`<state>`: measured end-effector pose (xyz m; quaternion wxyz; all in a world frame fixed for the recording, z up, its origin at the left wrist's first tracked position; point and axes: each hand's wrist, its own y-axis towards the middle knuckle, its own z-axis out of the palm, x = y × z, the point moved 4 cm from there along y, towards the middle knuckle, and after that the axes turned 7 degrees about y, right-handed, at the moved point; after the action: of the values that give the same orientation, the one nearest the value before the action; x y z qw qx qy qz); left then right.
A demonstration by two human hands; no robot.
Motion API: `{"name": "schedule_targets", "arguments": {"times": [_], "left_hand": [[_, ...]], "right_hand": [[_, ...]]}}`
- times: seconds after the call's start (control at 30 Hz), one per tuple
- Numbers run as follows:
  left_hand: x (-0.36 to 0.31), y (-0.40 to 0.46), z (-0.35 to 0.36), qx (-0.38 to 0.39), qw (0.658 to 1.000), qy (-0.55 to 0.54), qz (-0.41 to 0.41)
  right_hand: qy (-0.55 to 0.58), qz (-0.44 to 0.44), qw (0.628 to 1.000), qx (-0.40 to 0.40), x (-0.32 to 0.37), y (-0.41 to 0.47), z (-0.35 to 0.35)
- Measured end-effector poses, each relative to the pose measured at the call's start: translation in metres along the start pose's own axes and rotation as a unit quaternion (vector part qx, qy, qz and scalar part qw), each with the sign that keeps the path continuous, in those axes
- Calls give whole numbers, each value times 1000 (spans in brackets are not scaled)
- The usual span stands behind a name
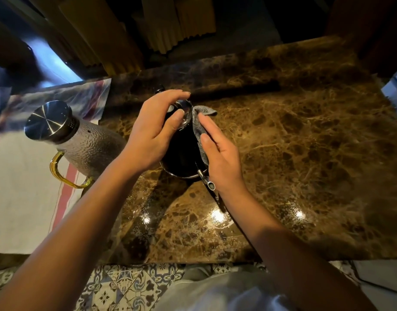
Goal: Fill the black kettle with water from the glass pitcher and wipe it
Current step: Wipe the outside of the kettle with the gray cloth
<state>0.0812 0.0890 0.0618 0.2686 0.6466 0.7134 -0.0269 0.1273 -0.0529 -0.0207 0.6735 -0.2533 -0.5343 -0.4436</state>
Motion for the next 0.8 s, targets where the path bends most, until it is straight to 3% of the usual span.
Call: {"name": "schedule_targets", "arguments": {"times": [0.2,0.3,0.5,0.8], "left_hand": [[-1,1,-1,8,1000,4,-6],[-1,0,0,10,1000,2,-7],[-1,0,-2,19,1000,3,-5],[-2,0,-1,12,1000,-5,-15]], "right_hand": [[-55,79,995,-38,-36,9,-20],[-9,159,983,-88,-45,9,-27],[88,88,990,-62,0,9,5],[-66,118,987,-81,-20,12,-27]]}}
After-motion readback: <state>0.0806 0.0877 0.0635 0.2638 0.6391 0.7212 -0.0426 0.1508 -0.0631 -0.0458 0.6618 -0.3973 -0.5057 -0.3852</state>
